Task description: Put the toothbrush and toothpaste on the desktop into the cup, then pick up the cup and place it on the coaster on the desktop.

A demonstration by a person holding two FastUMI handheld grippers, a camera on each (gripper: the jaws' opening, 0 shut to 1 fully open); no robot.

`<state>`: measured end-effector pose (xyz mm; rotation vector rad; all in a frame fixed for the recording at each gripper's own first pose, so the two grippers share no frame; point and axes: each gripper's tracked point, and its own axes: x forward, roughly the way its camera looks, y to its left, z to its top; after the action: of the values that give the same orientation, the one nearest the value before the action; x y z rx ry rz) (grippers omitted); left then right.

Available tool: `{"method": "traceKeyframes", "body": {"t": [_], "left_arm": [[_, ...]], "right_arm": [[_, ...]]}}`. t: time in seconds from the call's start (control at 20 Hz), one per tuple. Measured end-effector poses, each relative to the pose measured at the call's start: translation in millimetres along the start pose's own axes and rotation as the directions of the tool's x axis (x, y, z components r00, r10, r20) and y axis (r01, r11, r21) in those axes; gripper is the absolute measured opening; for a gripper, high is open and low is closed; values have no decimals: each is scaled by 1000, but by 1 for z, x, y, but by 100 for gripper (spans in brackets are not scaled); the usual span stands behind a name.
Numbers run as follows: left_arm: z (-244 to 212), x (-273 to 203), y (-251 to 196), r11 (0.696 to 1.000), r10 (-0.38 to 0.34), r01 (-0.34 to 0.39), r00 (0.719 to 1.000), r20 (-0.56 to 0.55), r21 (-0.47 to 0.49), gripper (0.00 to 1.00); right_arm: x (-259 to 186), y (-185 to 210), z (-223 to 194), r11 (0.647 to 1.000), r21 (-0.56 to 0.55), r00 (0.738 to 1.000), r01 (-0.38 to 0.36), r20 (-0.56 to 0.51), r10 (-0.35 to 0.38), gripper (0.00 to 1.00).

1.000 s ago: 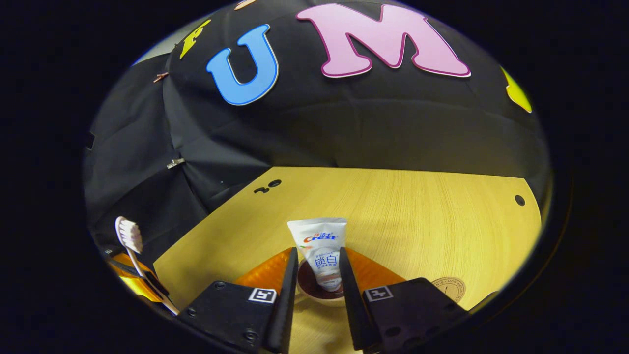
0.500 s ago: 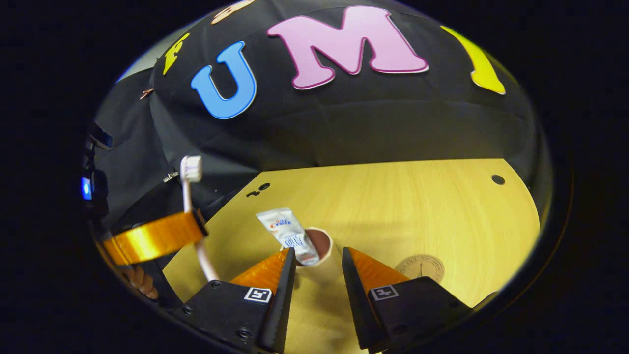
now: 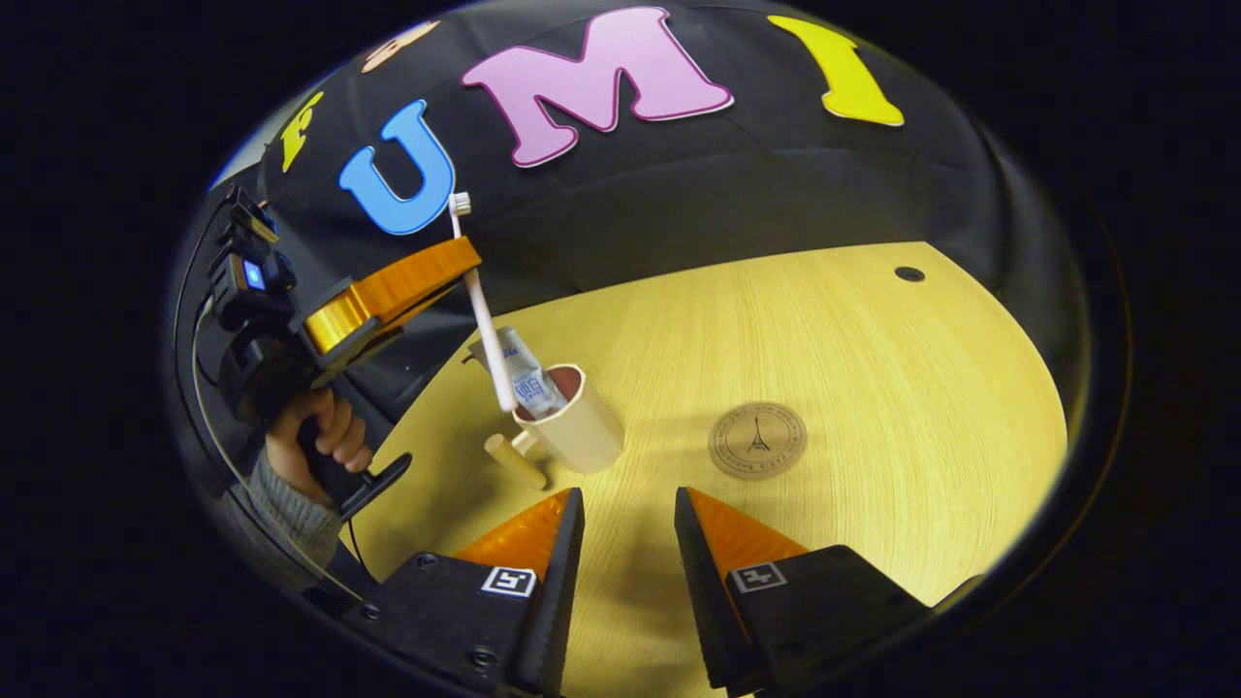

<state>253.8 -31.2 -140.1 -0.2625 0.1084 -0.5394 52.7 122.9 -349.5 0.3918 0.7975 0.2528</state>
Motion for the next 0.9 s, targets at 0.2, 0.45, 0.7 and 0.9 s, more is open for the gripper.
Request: {"method": "traceKeyframes", "body": {"t": [0.2,0.45,0.7,0.9], "left_arm": [[-17,14,11,998,33,-32,999,-20,57,6],[-39,20,15,995,44,-37,997,-66,94,6],[-48,21,18,995,58,-50,994,-93,86,8],[-52,12,16,997,50,-43,993,-109,68,30]], "right_arm": [[-6,-5,1,1000,26,1000,10,10,-11,57],[-9,-10,9,999,34,999,22,28,-23,57],[-11,-15,13,999,45,999,30,37,-32,57],[-10,-18,13,998,47,999,33,35,-35,57]]}}
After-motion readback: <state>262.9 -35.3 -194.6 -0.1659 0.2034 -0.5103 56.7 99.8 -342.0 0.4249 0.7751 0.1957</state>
